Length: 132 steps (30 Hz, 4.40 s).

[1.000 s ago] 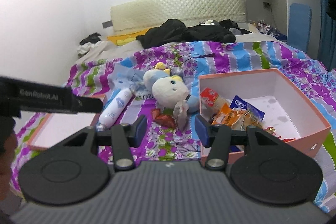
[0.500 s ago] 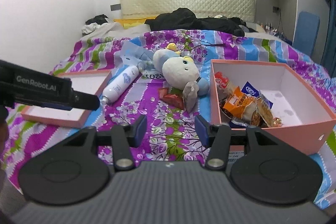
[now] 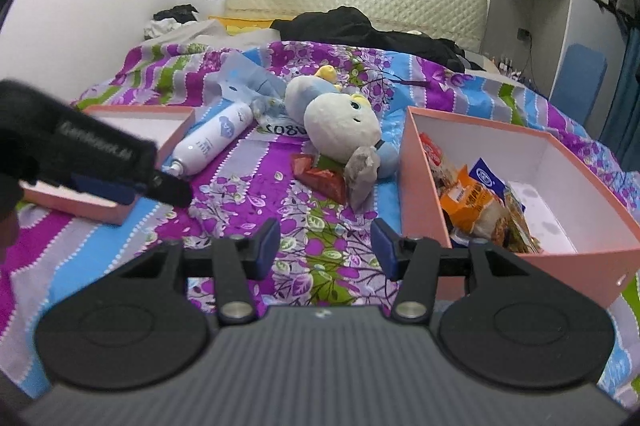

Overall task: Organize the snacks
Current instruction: 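Withdraw both open tools from the box back over the snack pile, then grasp the orange-red packet with the left tool while the right grasps a clear bag, then lift both held packets and carry them over the pink box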

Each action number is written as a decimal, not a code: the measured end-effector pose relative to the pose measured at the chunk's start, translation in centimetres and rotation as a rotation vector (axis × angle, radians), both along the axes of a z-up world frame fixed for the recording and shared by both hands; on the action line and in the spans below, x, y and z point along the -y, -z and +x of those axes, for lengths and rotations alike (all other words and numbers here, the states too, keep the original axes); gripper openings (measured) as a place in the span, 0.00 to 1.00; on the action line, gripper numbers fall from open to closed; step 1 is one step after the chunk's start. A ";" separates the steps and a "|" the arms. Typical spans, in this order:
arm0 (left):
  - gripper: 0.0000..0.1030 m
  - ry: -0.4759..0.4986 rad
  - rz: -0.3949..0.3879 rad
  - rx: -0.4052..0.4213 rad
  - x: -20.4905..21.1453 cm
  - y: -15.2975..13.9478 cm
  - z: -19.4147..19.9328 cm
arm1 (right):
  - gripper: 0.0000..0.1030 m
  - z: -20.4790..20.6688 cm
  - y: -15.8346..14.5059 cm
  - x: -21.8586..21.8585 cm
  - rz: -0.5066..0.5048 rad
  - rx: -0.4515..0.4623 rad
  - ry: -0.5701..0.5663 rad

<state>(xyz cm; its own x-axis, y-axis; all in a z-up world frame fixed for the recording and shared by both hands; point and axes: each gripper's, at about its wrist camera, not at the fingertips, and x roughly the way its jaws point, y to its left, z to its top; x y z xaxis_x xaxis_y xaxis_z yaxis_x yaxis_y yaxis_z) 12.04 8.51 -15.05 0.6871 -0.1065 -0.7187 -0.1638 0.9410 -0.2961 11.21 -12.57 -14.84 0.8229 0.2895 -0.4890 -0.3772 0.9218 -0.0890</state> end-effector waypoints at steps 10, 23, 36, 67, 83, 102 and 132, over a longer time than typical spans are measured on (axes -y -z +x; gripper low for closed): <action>0.72 -0.017 -0.042 -0.005 -2.5 2.6 6.5 | 0.51 3.8 2.3 -3.2 -0.059 0.051 -0.004; 0.72 -0.028 -0.150 0.017 -4.7 6.5 15.3 | 0.49 11.1 6.0 -7.1 -0.163 0.115 0.040; 0.72 0.013 -0.295 -0.020 -3.6 11.6 24.9 | 0.50 17.5 9.4 -6.2 -0.089 0.079 0.159; 0.39 -0.010 -0.204 -0.064 -1.6 12.8 28.1 | 0.41 21.9 10.0 -5.7 -0.031 -0.021 0.176; 0.38 -0.053 -0.143 -0.046 -1.7 8.0 19.7 | 0.28 16.4 6.6 -4.4 0.035 -0.057 0.126; 0.38 -0.007 -0.005 -0.105 1.7 5.3 5.9 | 0.27 5.7 4.2 -0.7 0.060 -0.177 0.009; 0.38 0.057 0.070 0.017 7.8 -6.5 1.2 | 0.27 1.3 -6.4 6.5 0.212 -0.103 -0.005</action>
<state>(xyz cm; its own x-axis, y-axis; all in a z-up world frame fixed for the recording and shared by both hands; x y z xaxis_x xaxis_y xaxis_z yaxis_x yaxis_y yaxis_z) 13.20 0.68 -8.51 0.6933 -0.0957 -0.7143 -0.1047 0.9673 -0.2311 12.49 -19.03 -8.46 0.7704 0.3983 -0.4979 -0.3788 0.9140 0.1451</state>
